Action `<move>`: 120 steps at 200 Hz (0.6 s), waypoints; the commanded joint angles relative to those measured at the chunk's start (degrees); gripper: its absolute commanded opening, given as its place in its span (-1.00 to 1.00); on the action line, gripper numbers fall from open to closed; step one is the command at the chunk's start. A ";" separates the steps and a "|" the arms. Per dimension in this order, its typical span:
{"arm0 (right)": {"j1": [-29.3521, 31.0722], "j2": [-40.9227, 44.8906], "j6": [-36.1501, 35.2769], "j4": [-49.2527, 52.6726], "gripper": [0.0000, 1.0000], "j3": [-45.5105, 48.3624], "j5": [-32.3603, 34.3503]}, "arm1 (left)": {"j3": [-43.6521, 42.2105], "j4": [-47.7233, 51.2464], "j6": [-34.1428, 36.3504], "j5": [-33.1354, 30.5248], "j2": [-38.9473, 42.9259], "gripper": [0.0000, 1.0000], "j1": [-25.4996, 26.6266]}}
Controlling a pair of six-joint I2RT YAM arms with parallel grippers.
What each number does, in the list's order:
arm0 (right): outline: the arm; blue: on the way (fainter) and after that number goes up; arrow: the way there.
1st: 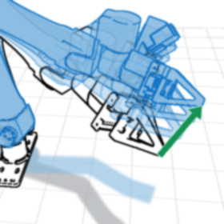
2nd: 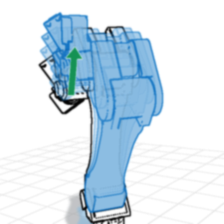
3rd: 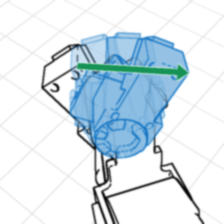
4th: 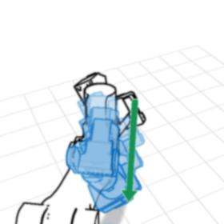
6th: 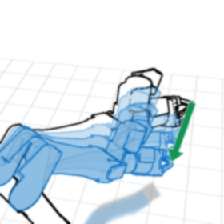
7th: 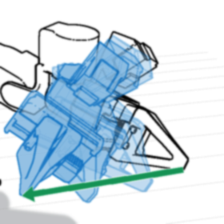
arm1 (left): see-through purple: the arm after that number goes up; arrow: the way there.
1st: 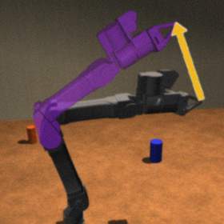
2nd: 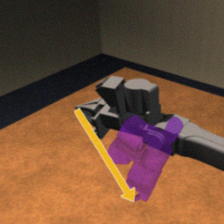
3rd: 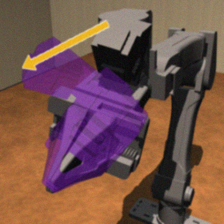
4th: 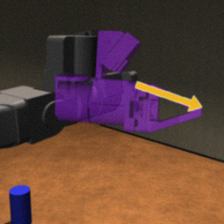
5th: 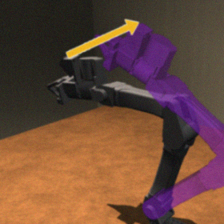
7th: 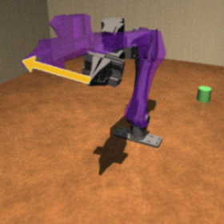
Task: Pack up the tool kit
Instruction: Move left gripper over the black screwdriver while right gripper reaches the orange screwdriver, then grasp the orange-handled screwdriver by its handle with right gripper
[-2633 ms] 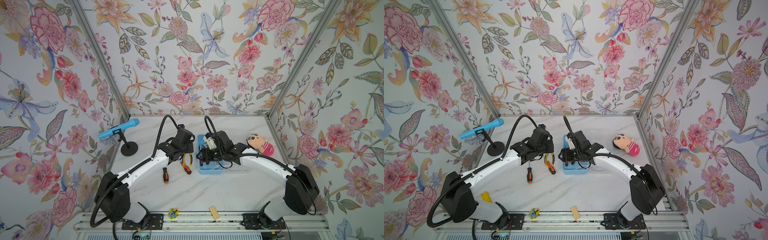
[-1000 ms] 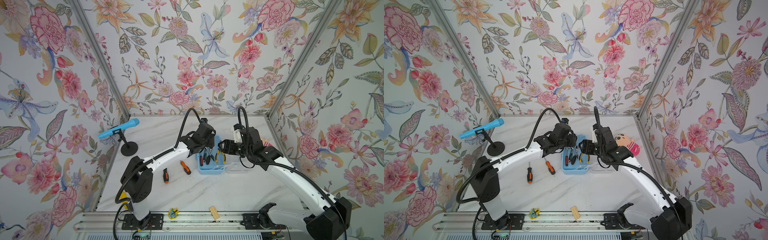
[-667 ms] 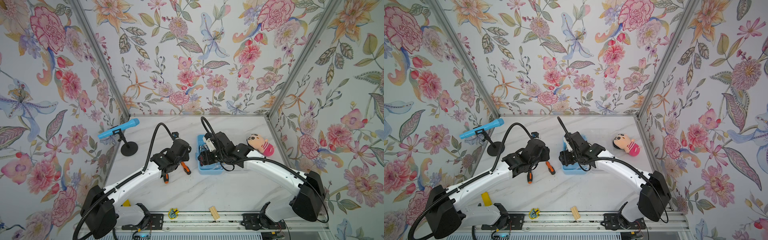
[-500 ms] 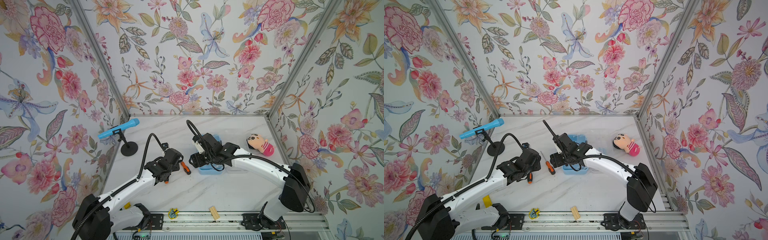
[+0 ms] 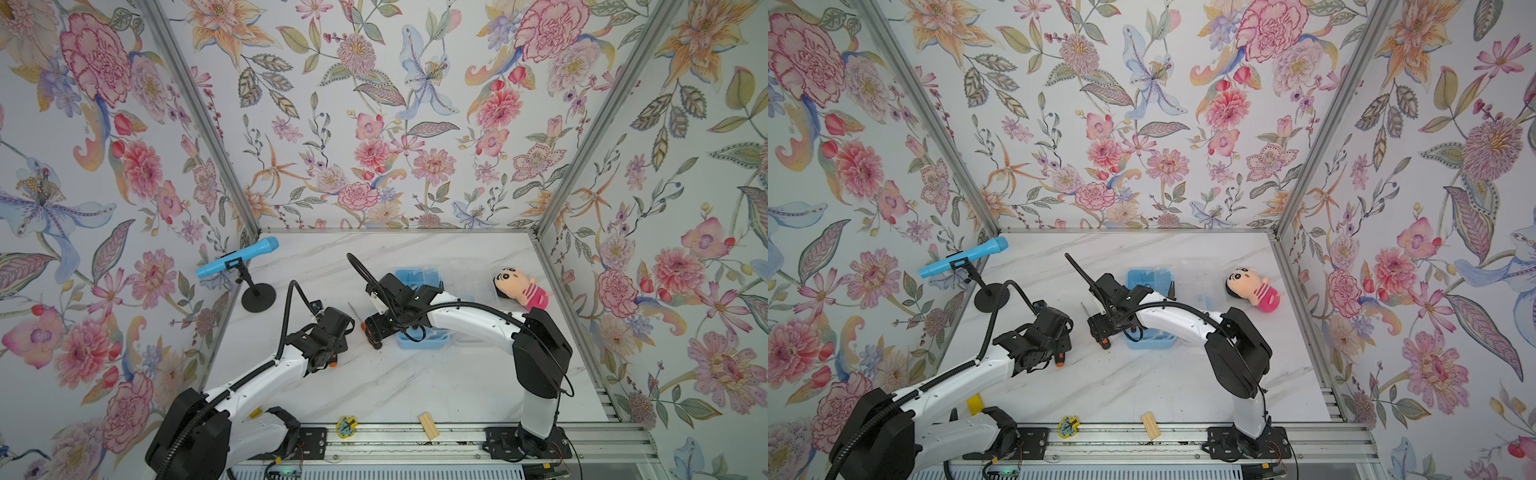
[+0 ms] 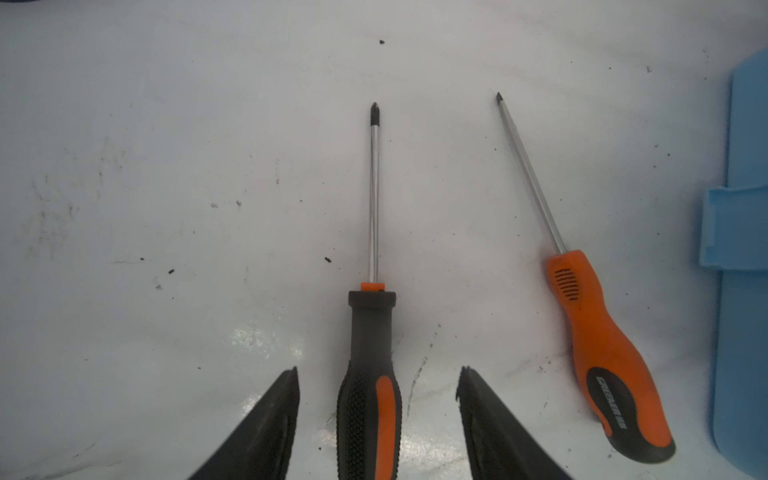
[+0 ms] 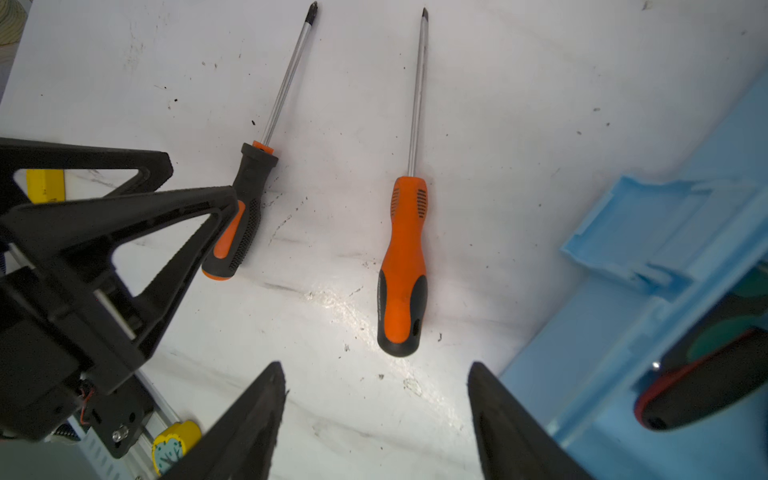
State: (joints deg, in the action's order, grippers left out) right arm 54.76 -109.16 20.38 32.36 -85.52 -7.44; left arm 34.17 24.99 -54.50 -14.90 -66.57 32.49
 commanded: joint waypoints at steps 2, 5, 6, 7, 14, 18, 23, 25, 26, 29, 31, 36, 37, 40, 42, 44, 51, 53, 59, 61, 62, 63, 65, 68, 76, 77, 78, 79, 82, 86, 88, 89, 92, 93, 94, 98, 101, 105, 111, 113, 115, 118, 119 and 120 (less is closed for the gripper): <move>0.77 -2.86 -1.32 1.85 0.35 -3.14 -0.23 | -2.30 -1.79 0.18 1.59 1.19 0.29 -1.24; 0.76 -3.34 -1.35 2.10 0.34 -3.49 -0.10 | -2.73 -2.04 0.18 1.74 1.34 0.29 -1.33; 0.77 -3.51 -1.38 2.14 0.33 -3.64 -0.06 | -2.81 -2.18 0.18 1.77 1.43 0.29 -1.35; 0.82 -3.64 -1.43 2.20 0.33 -3.75 0.04 | -2.93 -2.25 0.18 1.77 1.57 0.28 -1.36; 0.84 -4.77 -1.40 2.58 0.31 -4.48 0.60 | -3.61 -3.08 0.10 2.25 2.01 0.29 -1.54; 0.92 -5.41 -1.33 2.88 0.30 -4.88 0.98 | -4.06 -3.63 0.03 2.51 2.20 0.29 -1.70; 0.96 -6.25 -1.33 3.24 0.30 -5.47 1.47 | -4.55 -4.17 -0.04 2.79 2.39 0.28 -1.81; 1.03 -6.46 -1.31 3.35 0.29 -5.68 1.64 | -4.69 -4.34 -0.05 2.90 2.47 0.28 -1.81; 1.04 -6.70 -1.36 3.47 0.29 -5.78 1.77 | -4.71 -4.43 -0.06 2.97 2.48 0.28 -1.86; 1.09 -7.17 -1.40 3.68 0.28 -6.06 2.14 | -4.88 -4.67 -0.08 3.08 2.55 0.28 -1.93; 1.12 -7.50 -1.44 3.79 0.28 -6.24 2.34 | -5.01 -4.75 -0.08 3.17 2.51 0.28 -1.96; 1.22 -8.01 -1.54 4.08 0.28 -6.61 2.87 | -5.16 -4.93 -0.12 3.27 2.59 0.28 -2.00; 1.27 -8.18 -1.51 4.05 0.28 -6.64 3.00 | -5.16 -4.94 -0.15 3.28 2.63 0.28 -2.04; 1.27 -8.51 -1.63 4.10 0.27 -6.75 3.35 | -5.25 -5.02 -0.16 3.34 2.65 0.28 -2.06; 1.32 -8.69 -1.59 4.13 0.26 -6.88 3.54 | -5.39 -5.08 -0.17 3.37 2.69 0.28 -2.08; 1.36 -8.94 -1.64 4.19 0.26 -7.04 3.61 | -5.49 -5.16 -0.19 3.42 2.74 0.28 -2.08; 1.41 -9.65 -1.58 4.63 0.25 -7.52 4.19 | -5.80 -5.47 -0.17 3.61 2.86 0.28 -2.18; 1.42 -9.90 -1.64 4.77 0.25 -7.66 4.30 | -5.88 -5.61 -0.17 3.68 2.92 0.28 -2.21; 1.51 -10.54 -1.71 5.19 0.25 -8.18 4.66 | -6.10 -5.85 -0.17 3.85 3.16 0.28 -2.19; 1.60 -10.76 -1.85 5.28 0.25 -8.35 4.70 | -6.24 -5.95 -0.24 3.94 3.23 0.28 -2.22; 1.63 -10.87 -1.89 5.36 0.25 -8.40 4.75 | -6.27 -6.07 -0.25 3.97 3.26 0.28 -2.24; 1.65 -10.93 -1.95 5.35 0.25 -8.42 4.82 | -6.34 -6.13 -0.29 3.98 3.27 0.28 -2.29; 1.66 -11.12 -1.97 5.37 0.24 -8.50 4.90 | -6.43 -6.24 -0.27 4.10 3.43 0.28 -2.26; 1.81 -11.42 -2.04 5.46 0.24 -8.74 5.10 | -6.66 -6.33 -0.32 4.23 3.58 0.28 -2.33; 2.03 -12.06 -2.22 5.68 0.24 -9.23 5.97 | -7.09 -6.77 -0.54 4.40 4.02 0.28 -2.34; 2.07 -12.18 -2.20 5.73 0.24 -9.32 6.18 | -7.14 -6.83 -0.53 4.46 4.05 0.28 -2.34; 2.08 -12.33 -2.20 5.85 0.24 -9.36 6.33 | -7.16 -6.95 -0.52 4.49 4.06 0.28 -2.39; 2.14 -12.40 -2.24 5.90 0.24 -9.43 6.40 | -7.27 -6.96 -0.52 4.51 4.20 0.28 -2.37; 2.24 -12.68 -2.29 6.06 0.23 -9.70 6.83 | -7.41 -7.18 -0.60 4.56 4.38 0.27 -2.35; 2.28 -13.13 -2.36 6.28 0.23 -10.11 7.27 | -7.58 -7.46 -0.73 4.69 4.60 0.27 -2.40; 2.37 -13.34 -2.43 6.44 0.23 -10.28 7.44 | -7.73 -7.56 -0.77 4.76 4.69 0.27 -2.42; 2.45 -13.44 -2.44 6.46 0.23 -10.37 7.53 | -7.81 -7.66 -0.82 4.82 4.78 0.27 -2.43; 2.53 -13.60 -2.45 6.55 0.23 -10.58 7.80 | -7.92 -7.71 -0.91 4.85 4.87 0.26 -2.43; 2.54 -13.74 -2.50 6.61 0.23 -10.65 7.89 | -7.95 -7.78 -0.93 4.91 4.95 0.26 -2.43; 2.54 -13.85 -2.52 6.68 0.23 -10.73 7.97 | -7.97 -7.82 -0.95 4.89 5.00 0.27 -2.43; 2.72 -14.20 -2.48 6.87 0.22 -11.00 8.37 | -8.07 -8.00 -0.96 5.02 5.23 0.27 -2.43; 2.84 -14.46 -2.46 6.99 0.21 -11.20 8.56 | -8.21 -8.12 -1.02 5.07 5.30 0.27 -2.43; 2.96 -14.70 -2.46 7.12 0.19 -11.45 8.89 | -8.31 -8.27 -1.05 5.17 5.39 0.26 -2.43; 3.05 -15.23 -2.46 7.54 0.18 -11.82 9.40 | -8.41 -8.34 -1.05 5.27 5.64 0.26 -2.48; 3.13 -15.38 -2.39 7.65 0.18 -11.97 9.45 | -8.40 -8.31 -1.05 5.24 5.72 0.26 -2.44; 3.13 -15.58 -2.37 7.72 0.18 -12.07 9.53 | -8.42 -8.30 -1.05 5.21 5.76 0.26 -2.43; 3.15 -15.75 -2.36 7.94 0.18 -12.20 9.70 | -8.37 -8.34 -1.05 5.29 5.82 0.26 -2.43; 3.16 -15.87 -2.32 8.00 0.18 -12.21 9.71 | -8.35 -8.32 -1.00 5.30 5.83 0.26 -2.43; 3.16 -15.93 -2.30 8.04 0.18 -12.26 9.72 | -8.39 -8.31 -0.98 5.27 5.87 0.26 -2.48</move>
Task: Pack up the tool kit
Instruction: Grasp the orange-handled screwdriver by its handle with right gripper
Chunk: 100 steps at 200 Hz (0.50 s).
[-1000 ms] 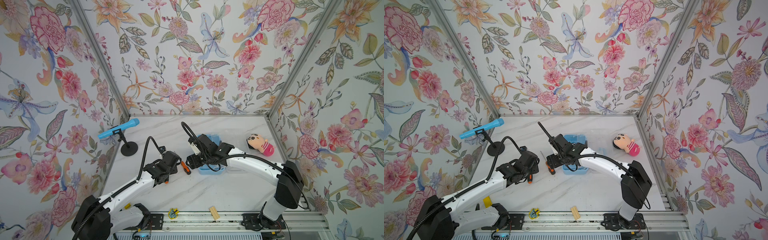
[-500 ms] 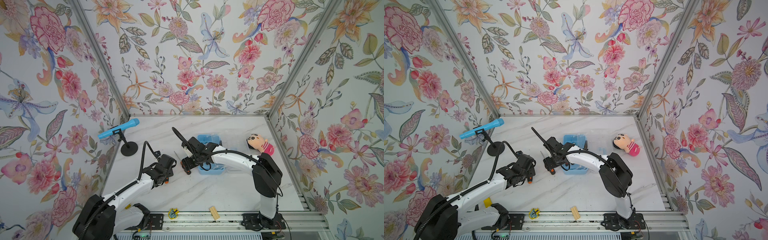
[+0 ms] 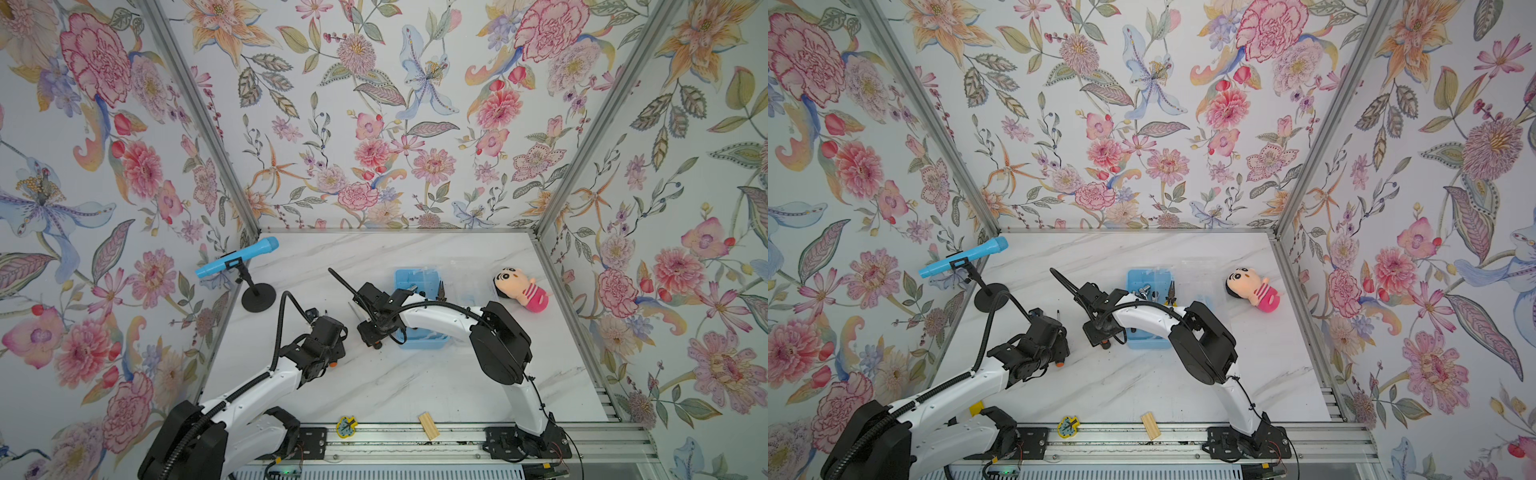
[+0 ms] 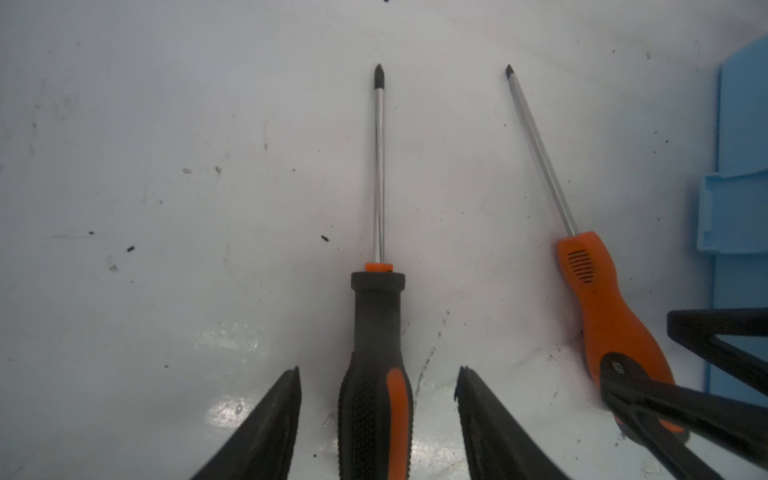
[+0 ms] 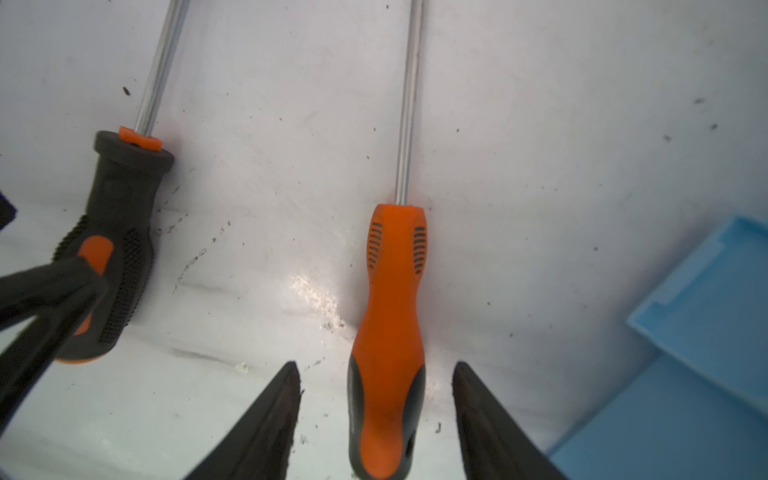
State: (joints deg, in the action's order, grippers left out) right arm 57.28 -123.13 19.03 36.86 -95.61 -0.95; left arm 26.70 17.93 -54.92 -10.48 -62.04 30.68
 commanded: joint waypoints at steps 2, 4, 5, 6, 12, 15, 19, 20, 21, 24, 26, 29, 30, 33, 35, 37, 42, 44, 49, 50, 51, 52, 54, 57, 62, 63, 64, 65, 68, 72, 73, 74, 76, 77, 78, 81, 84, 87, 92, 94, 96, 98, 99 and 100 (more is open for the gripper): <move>0.67 -2.05 -0.97 3.63 0.18 -2.26 3.30 | -0.94 -1.28 -0.55 0.84 1.45 0.26 -0.63; 0.72 -2.12 -0.87 3.65 0.18 -2.29 3.45 | -0.94 -1.27 -0.54 0.84 1.43 0.26 -0.62; 0.77 -2.20 -0.89 3.65 0.18 -2.34 3.56 | -0.95 -1.25 -0.54 0.87 1.50 0.26 -0.66; 0.75 -2.29 -0.86 3.70 0.18 -2.32 3.66 | -0.90 -1.29 -0.54 0.84 1.54 0.26 -0.64; 0.80 -2.52 -0.62 3.82 0.16 -2.36 4.15 | -0.92 -1.12 -0.54 0.79 1.70 0.26 -0.62; 0.75 -2.55 -0.61 3.85 0.15 -2.32 4.31 | -0.93 -1.02 -0.54 0.81 1.74 0.26 -0.69; 0.76 -2.78 -0.53 3.92 0.14 -2.46 4.45 | -0.88 -0.97 -0.54 0.76 1.79 0.26 -0.72; 0.75 -2.84 -0.55 3.96 0.14 -2.47 4.50 | -0.87 -0.97 -0.54 0.74 1.81 0.26 -0.76; 0.74 -2.87 -0.52 3.98 0.14 -2.51 4.53 | -0.91 -0.97 -0.54 0.69 1.82 0.26 -0.73; 0.81 -3.01 -0.41 4.08 0.14 -2.55 4.66 | -0.94 -0.95 -0.48 0.80 1.99 0.26 -0.71; 0.75 -3.13 -0.31 4.20 0.13 -2.63 4.82 | -0.90 -0.97 -0.50 0.76 2.01 0.26 -0.75; 0.79 -3.18 -0.26 4.26 0.13 -2.65 4.97 | -0.93 -0.99 -0.46 0.81 2.15 0.26 -0.71; 0.80 -3.22 -0.20 4.27 0.13 -2.69 5.03 | -0.98 -1.03 -0.46 0.81 2.17 0.26 -0.71; 0.89 -3.28 -0.15 4.27 0.12 -2.72 5.20 | -1.03 -0.98 -0.53 0.75 2.27 0.26 -0.72; 0.84 -3.31 -0.11 4.27 0.12 -2.69 5.35 | -1.03 -0.95 -0.54 0.73 2.32 0.26 -0.71; 0.80 -3.40 -0.08 4.31 0.12 -2.72 5.46 | -1.03 -0.97 -0.54 0.73 2.46 0.25 -0.73; 0.88 -3.50 0.13 4.27 0.08 -2.69 5.52 | -1.18 -1.05 -0.62 0.71 2.65 0.26 -0.81; 0.90 -3.49 0.13 4.27 0.06 -2.77 5.57 | -1.20 -1.04 -0.63 0.70 2.70 0.25 -0.82; 0.90 -3.46 0.20 4.27 0.04 -2.82 5.69 | -1.32 -1.06 -0.63 0.78 2.88 0.25 -0.83; 0.86 -3.45 0.25 4.27 0.03 -2.82 5.69 | -1.35 -1.06 -0.63 0.75 2.89 0.26 -0.86; 0.84 -3.48 0.24 4.27 0.03 -2.78 5.69 | -1.37 -1.06 -0.63 0.74 2.93 0.26 -0.87; 0.87 -3.50 0.23 4.27 0.03 -2.80 5.74 | -1.42 -1.06 -0.63 0.78 2.96 0.26 -0.88; 0.83 -3.56 0.22 4.27 0.03 -2.88 5.77 | -1.44 -1.06 -0.63 0.76 3.04 0.25 -0.84; 0.82 -3.60 0.22 4.25 0.02 -2.91 5.83 | -1.49 -1.03 -0.71 0.76 3.21 0.25 -0.86; 0.84 -3.72 0.26 4.33 0.00 -2.99 5.79 | -1.71 -1.06 -0.78 0.79 3.41 0.25 -0.83; 0.88 -3.75 0.24 4.35 -0.01 -2.95 5.79 | -1.72 -1.06 -0.80 0.80 3.50 0.26 -0.81; 0.89 -3.77 0.23 4.31 -0.02 -2.97 5.79 | -1.77 -1.06 -0.80 0.76 3.59 0.25 -0.85; 0.86 -3.77 0.27 4.29 -0.02 -2.99 5.74 | -1.80 -1.06 -0.85 0.79 3.64 0.26 -0.82; 0.85 -3.79 0.23 4.32 -0.03 -3.02 5.70 | -1.94 -1.06 -0.89 0.75 3.76 0.26 -0.80; 0.87 -3.85 0.24 4.27 -0.04 -3.08 5.74 | -2.18 -1.06 -1.02 0.78 3.96 0.25 -0.88; 0.85 -3.86 0.23 4.32 -0.04 -3.04 5.76 | -2.22 -1.06 -1.05 0.80 4.00 0.25 -0.83; 0.83 -3.91 0.27 4.25 -0.05 -3.06 5.73 | -2.29 -1.10 -1.06 0.76 4.06 0.25 -0.86; 0.89 -3.99 0.26 4.27 -0.06 -3.15 5.71 | -2.40 -1.14 -1.11 0.80 4.17 0.26 -0.81; 0.85 -3.97 0.24 4.31 -0.07 -3.16 5.70 | -2.42 -1.14 -1.14 0.81 4.23 0.26 -0.85; 0.84 -4.01 0.23 4.29 -0.08 -3.17 5.70 | -2.47 -1.19 -1.15 0.81 4.31 0.26 -0.82; 0.84 -4.09 0.27 4.33 -0.11 -3.22 5.66 | -2.68 -1.23 -1.20 0.89 4.52 0.26 -0.85; 0.91 -4.19 0.24 4.40 -0.13 -3.26 5.62 | -2.90 -1.31 -1.24 0.89 4.71 0.25 -0.83; 0.90 -4.19 0.23 4.31 -0.14 -3.26 5.54 | -2.93 -1.32 -1.25 0.90 4.84 0.25 -0.86; 0.82 -4.25 0.32 4.35 -0.16 -3.35 5.49 | -3.13 -1.32 -1.33 0.77 5.10 0.25 -0.84; 0.82 -4.29 0.36 4.36 -0.18 -3.35 5.45 | -3.21 -1.28 -1.33 0.80 5.20 0.25 -0.85; 0.89 -4.35 0.41 4.36 -0.19 -3.35 5.39 | -3.29 -1.25 -1.38 0.77 5.38 0.25 -0.87; 0.97 -4.36 0.40 4.36 -0.20 -3.35 5.36 | -3.29 -1.28 -1.41 0.80 5.40 0.25 -0.88; 0.89 -4.34 0.44 4.40 -0.20 -3.35 5.35 | -3.30 -1.26 -1.42 0.81 5.46 0.25 -0.88; 0.94 -4.32 0.46 4.42 -0.21 -3.35 5.30 | -3.31 -1.25 -1.42 0.81 5.54 0.25 -0.88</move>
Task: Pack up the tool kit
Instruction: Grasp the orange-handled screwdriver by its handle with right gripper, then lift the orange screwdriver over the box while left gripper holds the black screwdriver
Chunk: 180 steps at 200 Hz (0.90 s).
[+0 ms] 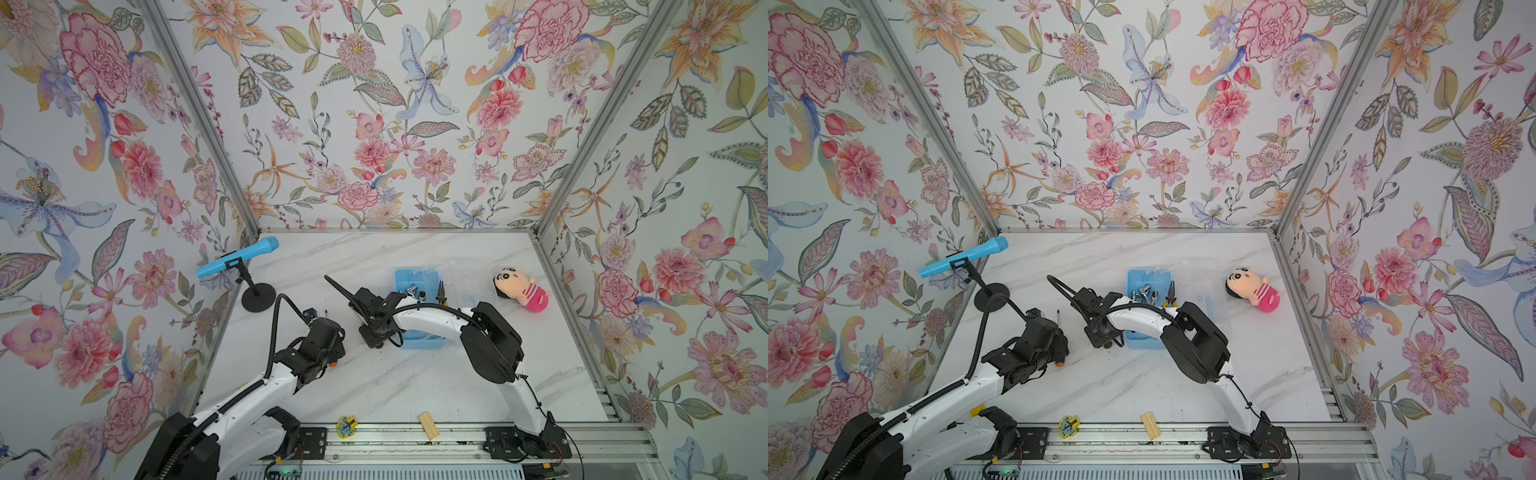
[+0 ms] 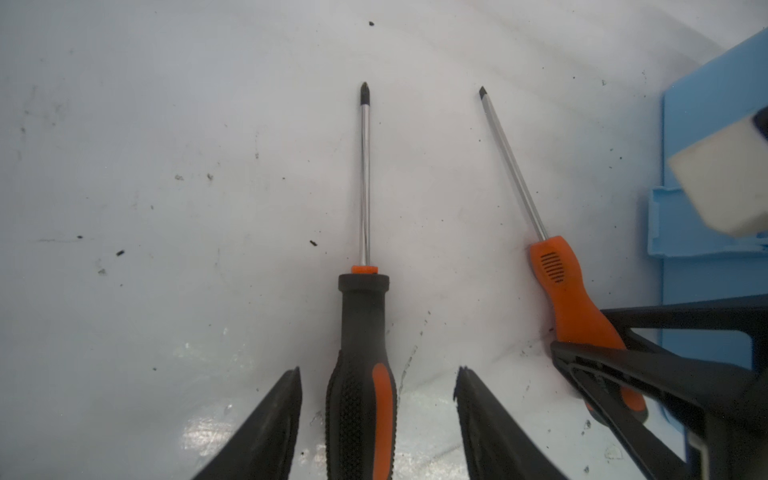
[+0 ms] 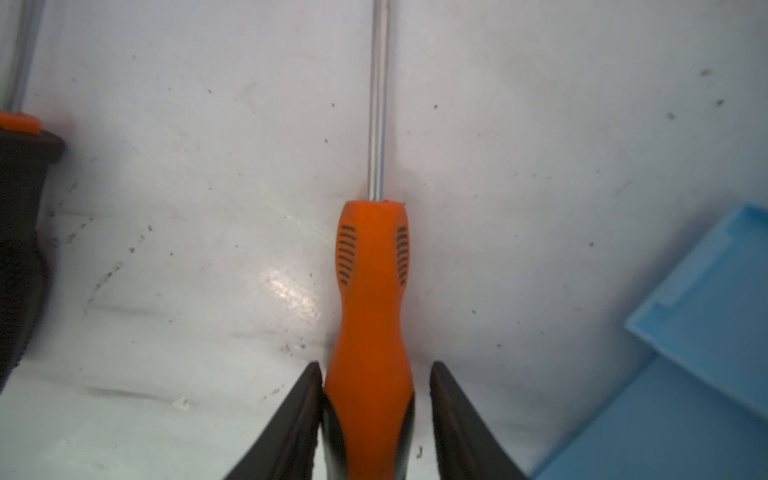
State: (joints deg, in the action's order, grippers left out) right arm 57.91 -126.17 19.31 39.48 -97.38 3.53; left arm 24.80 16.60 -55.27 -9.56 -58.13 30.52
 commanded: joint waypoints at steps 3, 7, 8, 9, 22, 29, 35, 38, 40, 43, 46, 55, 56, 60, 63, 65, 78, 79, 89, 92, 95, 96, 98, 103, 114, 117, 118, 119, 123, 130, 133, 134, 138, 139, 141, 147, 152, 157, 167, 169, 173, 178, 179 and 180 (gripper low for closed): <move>0.34 -1.32 0.20 1.72 -0.22 -1.64 0.72 | -1.48 0.10 -1.14 -0.13 1.78 0.25 -0.65; 0.33 -1.37 0.24 1.78 -0.27 -1.71 0.69 | -1.58 0.09 -1.23 -0.17 1.94 0.24 -0.72; 0.34 -1.41 0.22 1.80 -0.28 -1.73 0.64 | -1.63 0.05 -1.24 -0.18 2.00 0.24 -0.72; 0.35 -1.39 0.21 1.81 -0.28 -1.75 0.62 | -1.66 0.07 -1.24 -0.14 2.03 0.24 -0.73; 0.38 -1.25 0.29 1.83 -0.45 -1.87 0.30 | -2.02 -0.21 -1.34 -0.13 2.65 0.24 -0.71; 0.32 -1.19 0.24 1.83 -0.60 -2.04 0.12 | -2.27 -0.34 -1.41 -0.02 2.87 0.24 -0.78; 0.36 -0.96 0.31 1.86 -0.76 -2.23 -0.06 | -2.26 -0.47 -1.35 -0.05 2.97 0.24 -0.74; 0.36 -0.85 0.32 1.91 -0.84 -2.32 -0.13 | -2.30 -0.51 -1.34 0.00 2.94 0.23 -0.72; 0.36 -0.77 0.34 1.98 -0.89 -2.54 -0.22 | -2.30 -0.58 -1.34 0.03 2.98 0.23 -0.73; 0.34 -0.74 0.34 2.04 -1.00 -2.69 -0.27 | -2.33 -0.60 -1.29 0.02 3.02 0.23 -0.73; 0.34 -0.59 0.30 2.20 -1.00 -2.96 -0.42 | -2.37 -0.68 -1.25 0.06 3.05 0.23 -0.78; 0.21 -0.02 0.16 2.71 -1.00 -3.83 -0.58 | -2.23 -0.84 -1.25 -0.06 3.10 0.23 -0.76; 0.20 0.10 0.13 2.79 -1.00 -3.94 -0.52 | -2.26 -0.86 -1.25 -0.08 3.06 0.23 -0.79; 0.19 0.48 0.00 3.06 -1.00 -4.45 -0.43 | -2.27 -0.97 -1.20 -0.17 3.07 0.23 -0.80; 0.14 0.80 -0.18 3.32 -1.00 -4.87 -0.33 | -2.26 -1.00 -1.18 -0.17 3.00 0.23 -0.81; 0.11 1.07 -0.22 3.49 -1.00 -5.06 -0.25 | -2.24 -1.06 -1.12 -0.19 2.91 0.23 -0.77; -0.11 3.48 -0.70 4.55 -1.00 -6.89 0.37 | -2.04 -1.63 -0.90 0.05 2.46 0.24 -0.78; -0.14 3.70 -0.78 4.64 -1.00 -7.01 0.44 | -1.99 -1.69 -0.85 0.06 2.39 0.24 -0.80; -0.78 6.03 -1.10 5.77 -1.00 -8.26 1.52 | -1.65 -2.34 -0.59 0.29 1.94 0.24 -0.76; -1.01 6.83 -1.16 6.06 -1.00 -8.56 1.98 | -1.53 -2.52 -0.51 0.47 1.78 0.24 -0.75; -1.30 7.63 -1.29 6.34 -1.00 -8.75 2.47 | -1.51 -2.73 -0.46 0.56 1.67 0.24 -0.80; -1.44 7.92 -1.29 6.46 -1.00 -8.81 2.68 | -1.46 -2.81 -0.42 0.58 1.60 0.24 -0.76; -1.65 8.45 -1.42 6.59 -1.00 -8.99 2.97 | -1.36 -2.87 -0.38 0.61 1.52 0.24 -0.71; -2.27 9.80 -1.52 7.04 -1.00 -9.26 3.72 | -1.05 -3.25 -0.15 0.80 1.12 0.24 -0.75; -4.36 12.91 -1.48 8.16 -1.00 -9.32 4.59 | -0.34 -3.76 0.26 1.01 0.27 0.23 -0.75; -5.07 13.81 -1.36 8.50 -1.00 -9.17 4.68 | -0.10 -3.84 0.39 0.98 0.02 0.23 -0.73; -5.26 14.09 -1.33 8.59 -1.00 -9.07 4.71 | -0.01 -3.85 0.45 0.96 -0.02 0.23 -0.69; -5.52 14.41 -1.31 8.72 -1.00 -8.97 4.72 | 0.08 -3.90 0.52 1.00 -0.17 0.23 -0.71; -6.43 15.63 -1.23 8.97 -1.00 -8.53 4.82 | 0.38 -4.01 0.71 0.95 -0.56 0.23 -0.73; -7.98 17.85 -1.20 9.39 -1.00 -7.40 5.09 | 0.89 -4.20 0.94 0.98 -1.15 0.23 -0.74; -8.88 18.89 -1.15 9.53 -1.00 -6.87 5.34 | 1.04 -4.25 1.07 1.05 -1.46 0.23 -0.77; -9.14 19.23 -1.18 9.63 -1.00 -6.69 5.47 | 1.13 -4.27 1.10 1.09 -1.55 0.23 -0.75; -10.11 20.57 -1.13 9.86 -1.00 -5.83 6.05 | 1.38 -4.44 1.32 1.11 -1.83 0.23 -0.74; -10.33 20.94 -1.12 9.84 -1.00 -5.60 6.22 | 1.47 -4.46 1.35 1.12 -1.96 0.22 -0.73; -10.88 21.66 -1.21 9.87 -1.00 -5.05 6.60 | 1.61 -4.53 1.45 1.12 -2.02 0.22 -0.73; -12.33 23.68 -1.41 10.19 -1.00 -3.57 7.70 | 2.04 -4.56 1.77 1.12 -2.59 0.22 -0.76; -13.69 25.23 -1.40 10.80 -1.00 -2.36 8.79 | 2.32 -4.56 2.03 1.19 -3.00 0.22 -0.69; -15.13 26.75 -1.45 11.31 -1.00 -1.05 9.74 | 2.76 -4.52 2.30 1.13 -3.41 0.22 -0.73; -18.12 29.78 -1.42 11.74 -1.00 2.35 10.66 | 3.43 -4.47 2.84 1.13 -4.14 0.22 -0.76; -18.76 30.35 -1.39 11.75 -1.00 3.07 10.74 | 3.49 -4.47 2.94 1.15 -4.29 0.22 -0.74; -20.00 31.77 -1.30 11.74 -1.00 4.57 10.86 | 3.71 -4.55 3.12 1.14 -4.59 0.22 -0.76; -21.75 33.24 -1.22 11.77 -1.00 6.32 11.01 | 3.96 -4.64 3.30 1.12 -4.90 0.22 -0.77; -22.12 33.52 -1.26 11.81 -1.00 6.68 11.08 | 3.99 -4.64 3.31 1.08 -4.98 0.22 -0.75; -22.44 33.79 -1.23 11.87 -1.00 6.99 11.16 | 4.06 -4.60 3.32 1.06 -5.07 0.22 -0.74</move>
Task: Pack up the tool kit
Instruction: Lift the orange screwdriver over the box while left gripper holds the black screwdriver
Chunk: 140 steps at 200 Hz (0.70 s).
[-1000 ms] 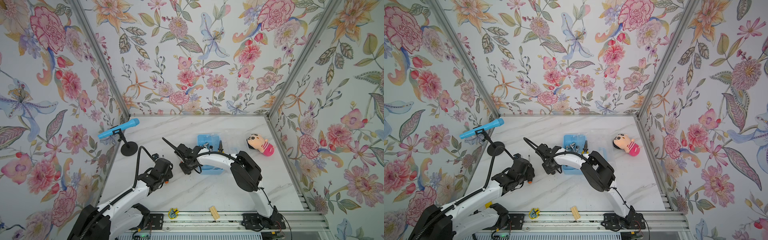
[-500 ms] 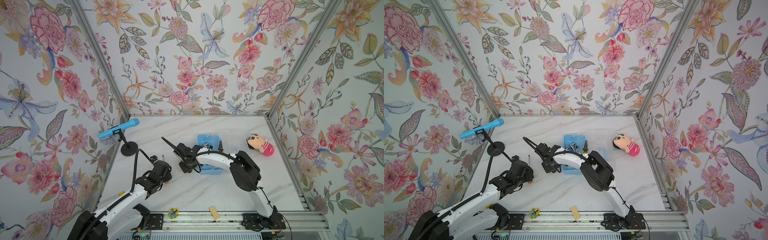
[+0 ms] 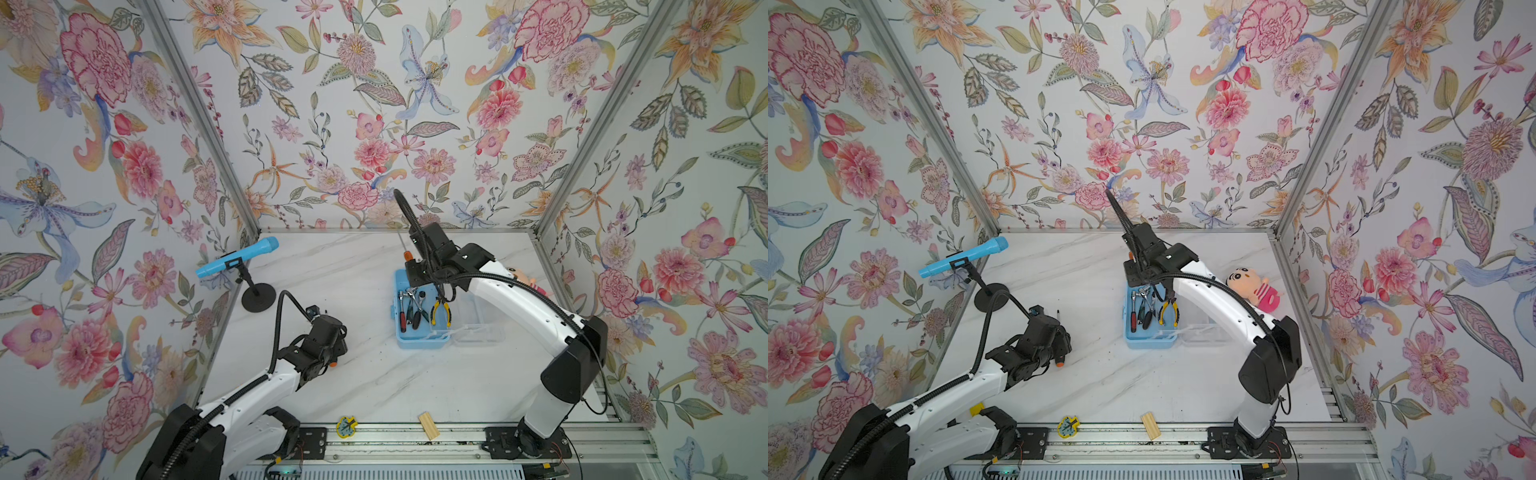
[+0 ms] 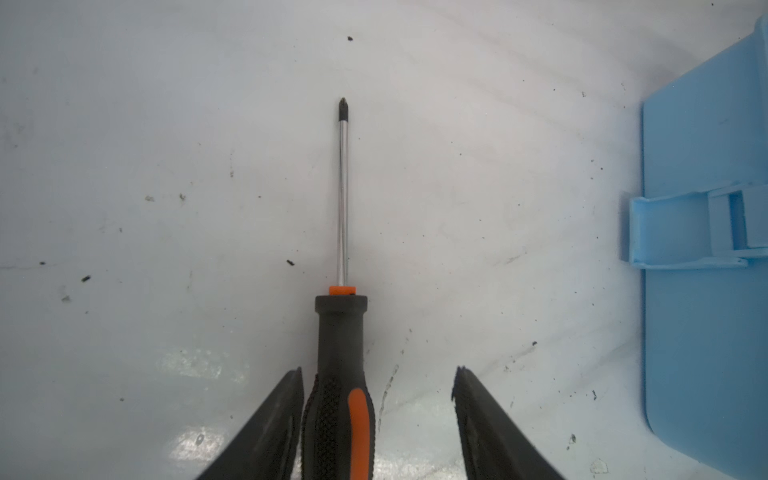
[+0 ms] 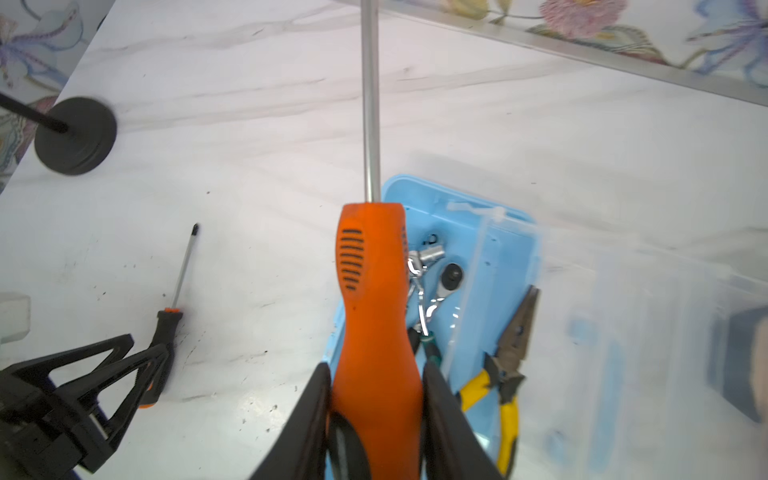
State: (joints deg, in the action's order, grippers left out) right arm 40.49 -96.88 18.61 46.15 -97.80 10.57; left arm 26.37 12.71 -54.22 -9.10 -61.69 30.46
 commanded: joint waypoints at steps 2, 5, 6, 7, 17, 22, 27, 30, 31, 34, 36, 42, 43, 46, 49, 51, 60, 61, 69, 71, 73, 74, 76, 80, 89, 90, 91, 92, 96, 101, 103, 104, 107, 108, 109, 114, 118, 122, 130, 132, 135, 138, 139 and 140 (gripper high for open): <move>-5.65 5.03 -0.47 5.32 -1.00 8.07 4.22 | 2.57 -0.79 2.32 0.61 -1.66 0.22 -0.73; -6.37 5.80 -0.42 5.47 -1.00 9.00 4.46 | 2.68 -0.84 2.42 0.57 -1.88 0.22 -0.70; -6.60 6.08 -0.38 5.50 -1.00 9.32 4.51 | 2.70 -0.84 2.48 0.62 -1.91 0.22 -0.73; -6.85 6.30 -0.35 5.56 -1.00 9.66 4.57 | 2.71 -0.84 2.55 0.60 -1.97 0.23 -0.74; -9.04 8.71 -0.13 5.67 -1.00 12.85 4.90 | 3.14 -0.78 2.93 0.55 -2.70 0.22 -0.69; -9.95 9.65 0.05 5.76 -1.00 14.38 5.21 | 3.42 -0.71 3.13 0.49 -3.07 0.22 -0.73; -10.87 10.52 0.27 5.91 -1.00 15.84 5.33 | 3.51 -0.75 3.30 0.45 -3.31 0.22 -0.71; -11.36 11.07 0.39 5.95 -1.00 16.63 5.27 | 3.62 -0.76 3.37 0.41 -3.43 0.22 -0.75; -11.56 11.17 0.38 6.00 -1.00 16.91 5.26 | 3.66 -0.76 3.39 0.45 -3.52 0.22 -0.75; -11.96 11.61 0.52 6.02 -1.00 17.58 5.21 | 3.61 -0.71 3.46 0.47 -3.66 0.22 -0.75; -12.28 11.89 0.63 6.07 -1.00 18.22 5.11 | 3.69 -0.66 3.47 0.44 -3.75 0.22 -0.75; -12.87 12.67 0.96 6.11 -1.00 19.75 5.08 | 3.77 -0.69 3.59 0.45 -3.91 0.23 -0.84; -12.97 12.81 0.97 6.08 -1.00 20.02 5.08 | 3.77 -0.64 3.63 0.43 -3.94 0.22 -0.84; -13.09 13.19 1.16 6.04 -1.00 20.67 5.34 | 3.84 -0.65 3.67 0.48 -4.03 0.23 -0.93; -13.24 13.51 1.33 6.03 -1.00 21.32 5.69 | 3.88 -0.64 3.74 0.49 -4.05 0.22 -0.95; -13.31 13.66 1.40 6.03 -1.00 21.79 5.96 | 3.89 -0.66 3.76 0.49 -4.09 0.22 -1.00; -13.33 14.20 1.96 6.13 -1.00 23.53 7.44 | 3.98 -0.67 3.94 0.56 -4.30 0.22 -1.02; -13.38 14.23 2.00 6.14 -1.00 23.62 7.58 | 4.01 -0.67 3.94 0.57 -4.35 0.22 -1.06; -13.63 14.67 2.63 6.14 -1.00 25.08 8.29 | 4.03 -0.67 4.09 0.61 -4.47 0.22 -1.06; -13.74 14.74 2.83 6.08 -1.00 25.46 8.45 | 4.04 -0.67 4.09 0.63 -4.48 0.22 -1.07; -13.83 14.84 3.01 6.06 -1.00 25.81 8.49 | 4.11 -0.67 4.18 0.61 -4.58 0.22 -1.07; -13.84 14.91 3.10 6.10 -1.00 25.95 8.54 | 4.07 -0.67 4.19 0.60 -4.58 0.22 -1.09; -13.92 15.00 3.23 6.11 -1.00 26.22 8.62 | 4.11 -0.67 4.20 0.65 -4.67 0.22 -1.05; -14.15 15.11 3.38 6.06 -1.00 26.73 8.59 | 4.13 -0.65 4.16 0.70 -4.67 0.22 -1.06; -14.31 15.16 3.69 5.99 -1.00 27.37 8.99 | 4.09 -0.76 4.21 0.88 -4.84 0.22 -1.06; -14.35 15.15 3.70 6.02 -1.00 27.38 9.06 | 4.07 -0.76 4.21 0.90 -4.84 0.22 -1.08; -14.32 15.15 3.71 6.08 -1.00 27.48 9.09 | 4.10 -0.76 4.25 0.87 -4.89 0.22 -1.09; -14.35 15.15 3.71 6.03 -1.00 27.57 9.19 | 4.07 -0.76 4.27 0.86 -4.95 0.22 -1.05; -14.45 15.27 3.72 6.01 -1.00 27.76 9.48 | 4.11 -0.83 4.29 0.87 -4.93 0.22 -1.06; -14.39 15.31 3.83 6.04 -1.00 27.86 9.83 | 4.12 -0.85 4.27 0.88 -5.00 0.22 -1.04; -14.43 15.32 3.81 6.05 -1.00 27.98 10.00 | 4.08 -0.85 4.29 0.92 -5.01 0.22 -1.06; -14.45 15.32 3.85 6.05 -1.00 27.99 10.04 | 4.06 -0.84 4.29 0.92 -5.02 0.22 -1.04; -14.47 15.32 3.86 6.01 -1.00 27.96 10.22 | 4.09 -0.80 4.29 0.91 -5.09 0.22 -1.06; -14.52 15.32 3.83 5.99 -1.00 27.99 10.29 | 4.11 -0.82 4.29 0.87 -5.10 0.22 -1.04; -14.54 15.27 3.86 6.02 -1.00 27.96 10.32 | 4.12 -0.79 4.29 0.95 -5.10 0.22 -1.03; -14.71 15.23 3.73 6.00 -1.00 28.08 10.62 | 4.08 -0.84 4.35 1.00 -5.17 0.22 -1.09; -14.77 15.15 3.62 6.05 -1.00 28.09 10.66 | 4.09 -0.84 4.38 1.09 -5.19 0.22 -1.10; -14.97 15.09 3.55 6.06 -1.00 28.08 10.62 | 4.03 -0.87 4.43 1.09 -5.19 0.22 -1.10; -15.30 14.92 3.54 6.05 -1.00 28.20 10.78 | 4.01 -0.83 4.38 0.93 -5.28 0.22 -1.10; -15.41 14.96 3.54 6.03 -1.00 28.26 10.79 | 4.01 -0.84 4.38 0.86 -5.28 0.22 -1.10; -15.56 14.95 3.60 6.03 -1.00 28.29 10.79 | 3.94 -0.93 4.38 0.88 -5.30 0.22 -1.10; -15.68 14.97 3.66 5.90 -1.00 28.53 10.67 | 3.93 -0.93 4.36 1.02 -5.28 0.22 -1.10; -15.73 15.01 3.64 5.89 -1.00 28.58 10.64 | 3.90 -0.98 4.37 1.02 -5.33 0.22 -1.10; -15.76 15.03 3.63 5.89 -1.00 28.65 10.63 | 3.88 -0.95 4.38 1.06 -5.35 0.22 -1.10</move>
State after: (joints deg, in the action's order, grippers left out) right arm 25.69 -83.35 21.28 51.79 -70.00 19.05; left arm 28.99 11.70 -50.94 -8.69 -66.37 30.13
